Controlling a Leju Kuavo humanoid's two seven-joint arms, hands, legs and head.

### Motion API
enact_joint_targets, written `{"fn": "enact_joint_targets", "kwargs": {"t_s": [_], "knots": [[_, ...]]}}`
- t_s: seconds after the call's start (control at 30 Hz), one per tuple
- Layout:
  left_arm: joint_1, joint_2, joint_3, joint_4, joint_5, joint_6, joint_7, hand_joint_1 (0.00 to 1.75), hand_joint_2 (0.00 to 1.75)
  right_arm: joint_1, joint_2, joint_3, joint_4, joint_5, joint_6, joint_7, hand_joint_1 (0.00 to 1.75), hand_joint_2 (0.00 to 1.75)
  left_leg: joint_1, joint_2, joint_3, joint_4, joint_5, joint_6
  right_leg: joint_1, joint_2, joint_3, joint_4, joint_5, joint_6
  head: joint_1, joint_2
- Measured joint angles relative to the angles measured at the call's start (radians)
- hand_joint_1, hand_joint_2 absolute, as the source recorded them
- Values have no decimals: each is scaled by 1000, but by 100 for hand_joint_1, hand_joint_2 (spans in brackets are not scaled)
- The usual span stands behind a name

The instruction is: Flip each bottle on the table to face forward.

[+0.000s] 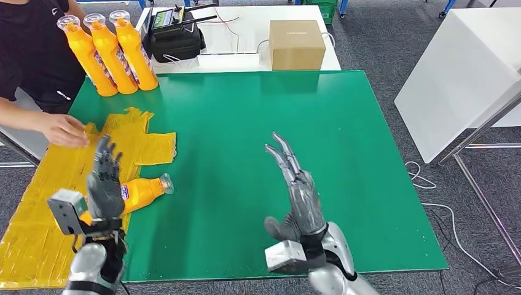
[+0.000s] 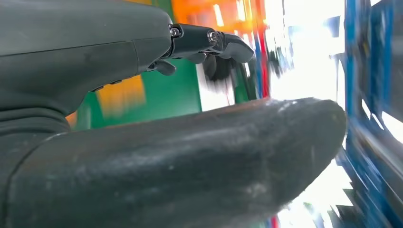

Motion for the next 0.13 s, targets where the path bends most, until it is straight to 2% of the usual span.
{"fn": "enact_joint_targets", "kwargs": {"t_s": [0.13], "knots": [[73, -37, -127, -112, 63, 7, -14, 0, 0, 86, 23, -67, -69, -60, -65, -87, 0, 0, -1, 0, 0, 0, -2, 2, -1, 0, 0, -1, -1, 1, 0, 0]]}}
